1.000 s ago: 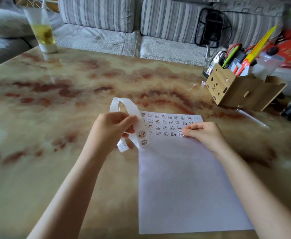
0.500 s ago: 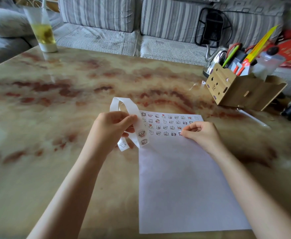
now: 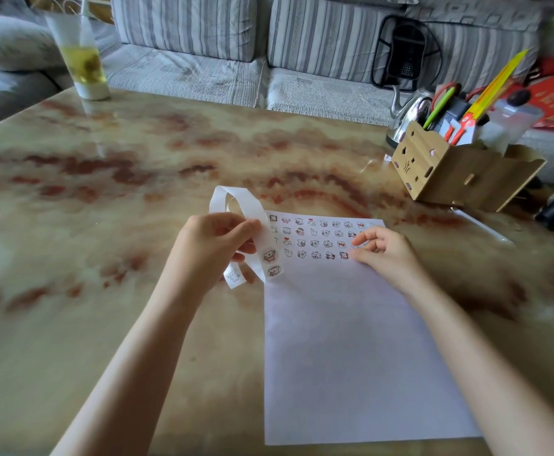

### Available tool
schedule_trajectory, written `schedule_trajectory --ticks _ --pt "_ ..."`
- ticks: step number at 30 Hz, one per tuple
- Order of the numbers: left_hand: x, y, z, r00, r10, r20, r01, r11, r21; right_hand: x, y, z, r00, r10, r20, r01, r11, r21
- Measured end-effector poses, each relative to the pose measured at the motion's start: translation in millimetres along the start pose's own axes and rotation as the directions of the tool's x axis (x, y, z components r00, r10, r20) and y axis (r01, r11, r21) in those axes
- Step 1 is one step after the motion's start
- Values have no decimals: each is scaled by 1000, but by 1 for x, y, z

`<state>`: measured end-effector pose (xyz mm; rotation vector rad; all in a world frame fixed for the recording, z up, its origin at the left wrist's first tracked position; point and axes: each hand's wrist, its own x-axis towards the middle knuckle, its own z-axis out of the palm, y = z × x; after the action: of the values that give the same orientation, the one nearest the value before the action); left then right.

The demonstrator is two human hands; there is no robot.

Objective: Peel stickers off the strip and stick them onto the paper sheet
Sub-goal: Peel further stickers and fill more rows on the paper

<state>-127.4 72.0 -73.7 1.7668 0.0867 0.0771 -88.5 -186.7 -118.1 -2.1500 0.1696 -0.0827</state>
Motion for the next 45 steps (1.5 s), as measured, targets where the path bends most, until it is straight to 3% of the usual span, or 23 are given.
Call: schedule_trajectory --ticks 25,30,34,42,45 --pt "0 0 0 1000 14 2 -14 999 -32 1 3 -6 997 -15 77 12 999 39" --pt "1 0 -1 1000 19 -1 -20 999 -28 1 2 -2 1000 3 23 -4 998 67" --pt "1 0 0 1000 20 -3 -20 1000 -24 4 3 6 1000 15 -23 -16 1000 -20" --pt "1 1 0 1000 18 -10 -19 998 -59 1 3 -1 1000 -11 8 11 1000 -12" --pt "1 2 1 999 39 -28 -41 997 -65 -7 -11 -4 992 -114 -58 112 993 -38"
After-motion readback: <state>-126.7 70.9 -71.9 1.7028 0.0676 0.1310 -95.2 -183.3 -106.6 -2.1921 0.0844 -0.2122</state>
